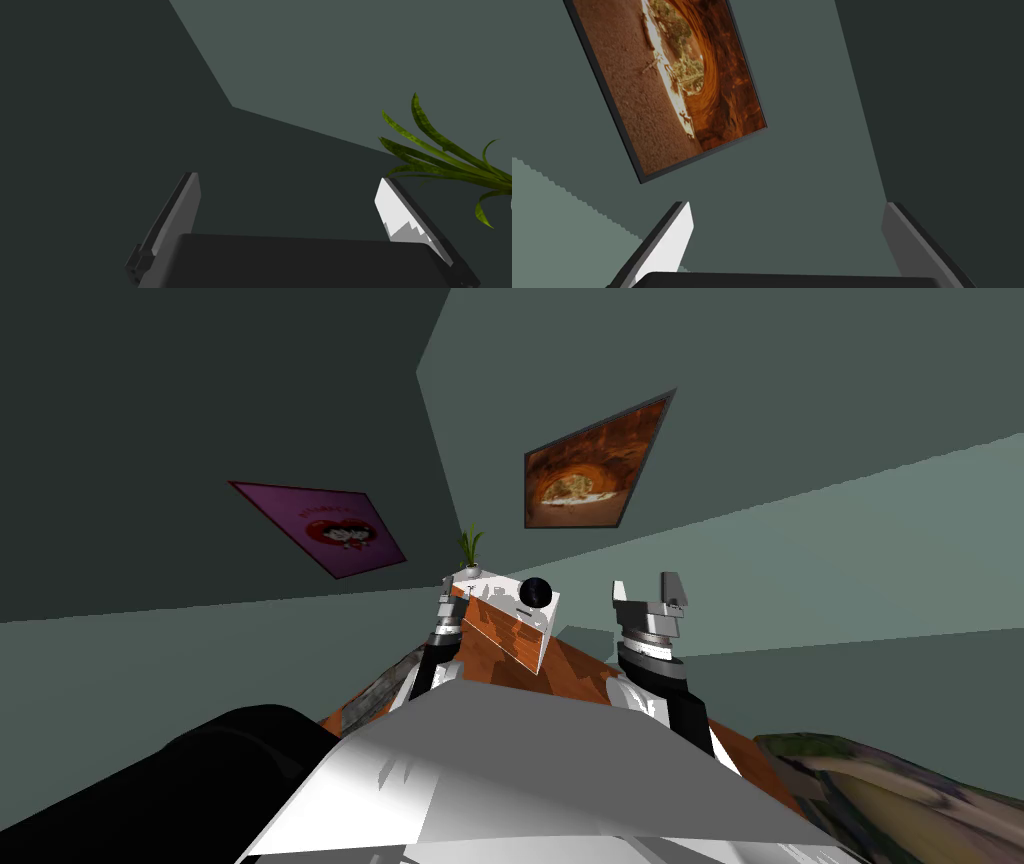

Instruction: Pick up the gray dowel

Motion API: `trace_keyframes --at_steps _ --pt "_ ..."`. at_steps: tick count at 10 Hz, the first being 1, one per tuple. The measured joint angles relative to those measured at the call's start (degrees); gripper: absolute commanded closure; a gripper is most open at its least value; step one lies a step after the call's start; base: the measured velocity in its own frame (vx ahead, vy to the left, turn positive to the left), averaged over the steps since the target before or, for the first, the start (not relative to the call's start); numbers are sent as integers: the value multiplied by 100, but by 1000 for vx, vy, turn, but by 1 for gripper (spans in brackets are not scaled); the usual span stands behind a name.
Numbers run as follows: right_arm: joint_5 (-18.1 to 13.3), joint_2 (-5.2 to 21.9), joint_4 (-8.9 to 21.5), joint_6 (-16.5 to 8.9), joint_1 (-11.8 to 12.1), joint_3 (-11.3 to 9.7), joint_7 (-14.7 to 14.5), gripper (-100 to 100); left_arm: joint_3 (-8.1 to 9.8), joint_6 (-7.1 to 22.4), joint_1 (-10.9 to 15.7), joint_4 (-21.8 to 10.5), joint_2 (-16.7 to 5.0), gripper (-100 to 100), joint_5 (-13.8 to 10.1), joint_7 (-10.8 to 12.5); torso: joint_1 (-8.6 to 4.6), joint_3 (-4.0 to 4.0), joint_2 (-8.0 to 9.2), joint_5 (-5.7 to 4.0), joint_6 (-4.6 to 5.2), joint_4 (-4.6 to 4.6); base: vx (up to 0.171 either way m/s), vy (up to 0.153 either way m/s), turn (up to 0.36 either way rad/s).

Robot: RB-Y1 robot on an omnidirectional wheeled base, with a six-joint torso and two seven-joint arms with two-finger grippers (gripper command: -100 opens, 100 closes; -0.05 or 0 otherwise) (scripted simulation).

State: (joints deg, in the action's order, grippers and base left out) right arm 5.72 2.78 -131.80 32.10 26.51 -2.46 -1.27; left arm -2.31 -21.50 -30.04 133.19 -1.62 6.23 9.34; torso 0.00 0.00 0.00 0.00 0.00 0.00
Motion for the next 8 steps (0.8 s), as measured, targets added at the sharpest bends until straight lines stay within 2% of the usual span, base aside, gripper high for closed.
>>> trace_keyframes --at_steps 2,4,7,8 --pt "0 0 0 0 -1 0 0 0 -48 256 159 -127 -292 -100 -72 12 -11 6 12 -2 1 2 -48 -35 -74" --pt "0 0 0 0 -1 0 0 0 -158 494 281 -347 -477 -100 -148 -3 -11 10 17 -2 1 4 -38 -26 -50" --pt "0 0 0 0 0 0 0 0 -226 812 463 -516 -592 -100 -229 7 -8 5 8 -2 0 2 -24 -23 -57" --pt "0 0 0 0 -1 0 0 0 -216 945 654 -709 -649 -100 -285 23 -7 4 7 -1 2 1 -24 -18 -36"
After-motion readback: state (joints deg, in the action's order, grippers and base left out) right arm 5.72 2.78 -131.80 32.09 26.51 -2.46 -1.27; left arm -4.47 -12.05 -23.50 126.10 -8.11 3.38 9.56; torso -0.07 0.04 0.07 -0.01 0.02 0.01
